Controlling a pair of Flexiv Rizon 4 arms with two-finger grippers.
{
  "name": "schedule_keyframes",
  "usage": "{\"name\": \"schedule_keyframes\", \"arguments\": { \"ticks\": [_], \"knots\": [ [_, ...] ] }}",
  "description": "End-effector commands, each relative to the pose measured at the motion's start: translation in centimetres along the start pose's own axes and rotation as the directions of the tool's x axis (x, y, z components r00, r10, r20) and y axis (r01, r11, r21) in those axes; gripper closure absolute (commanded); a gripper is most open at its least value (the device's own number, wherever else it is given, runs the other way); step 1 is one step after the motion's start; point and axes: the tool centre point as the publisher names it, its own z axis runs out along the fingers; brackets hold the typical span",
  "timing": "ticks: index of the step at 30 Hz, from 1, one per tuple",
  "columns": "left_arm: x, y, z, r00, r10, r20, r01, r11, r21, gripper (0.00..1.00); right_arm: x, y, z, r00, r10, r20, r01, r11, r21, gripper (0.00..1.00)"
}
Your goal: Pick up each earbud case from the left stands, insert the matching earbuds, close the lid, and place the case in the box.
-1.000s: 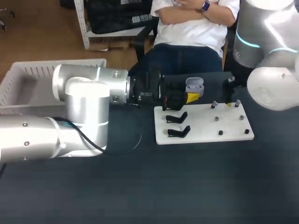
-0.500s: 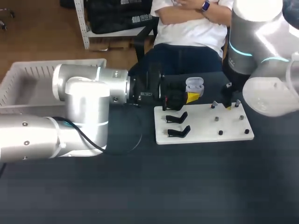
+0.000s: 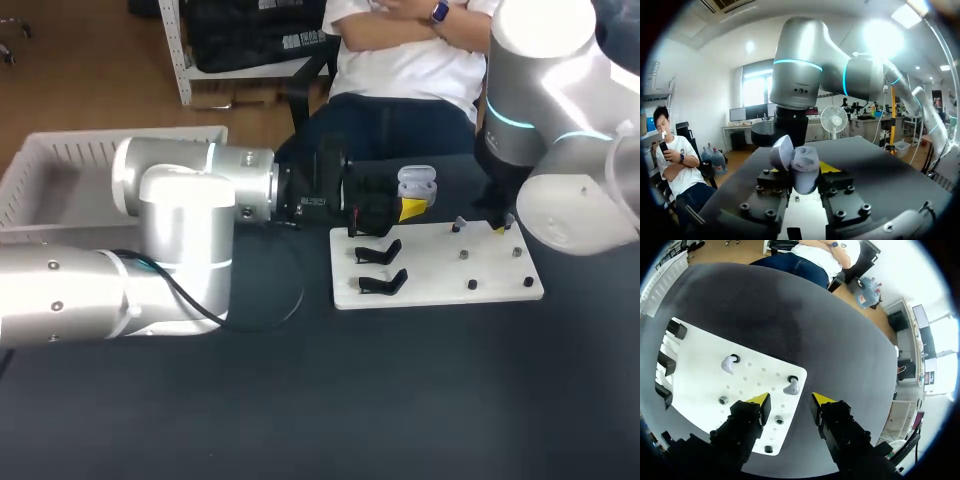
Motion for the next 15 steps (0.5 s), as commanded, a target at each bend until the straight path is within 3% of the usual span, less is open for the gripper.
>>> {"name": "schedule_keyframes", "arguments": {
  "ticks": [1, 3, 7, 10, 15],
  "knots": [
    [0.08, -0.23, 0.0, 1.0, 0.004, 0.005, -0.004, 1.0, -0.009, 1.0, -0.34, 0.01, 0.48, 1.0, 0.004, -0.005, -0.004, 1.0, -0.001, 0.48],
    [0.08, -0.23, 0.0, 1.0, 0.004, 0.005, -0.004, 1.0, -0.009, 1.0, -0.36, 0.01, 0.5, 1.0, 0.001, -0.007, -0.001, 1.0, 0.002, 0.43],
    [0.08, -0.23, 0.0, 1.0, 0.004, 0.005, -0.004, 1.0, -0.009, 1.0, -0.46, -0.05, 0.72, 1.0, -0.005, -0.012, 0.005, 1.0, 0.009, 0.45],
    [0.08, -0.23, 0.0, 1.0, 0.004, 0.005, -0.004, 1.0, -0.009, 1.0, -0.45, -0.07, 0.7, 1.0, -0.004, -0.014, 0.004, 1.0, 0.009, 0.53],
    [0.08, -0.23, 0.0, 1.0, 0.004, 0.005, -0.004, 1.0, -0.009, 1.0, -0.59, -0.15, 0.96, 1.0, 0.0, -0.016, 0.0, 1.0, 0.009, 0.56]
  ]
}}
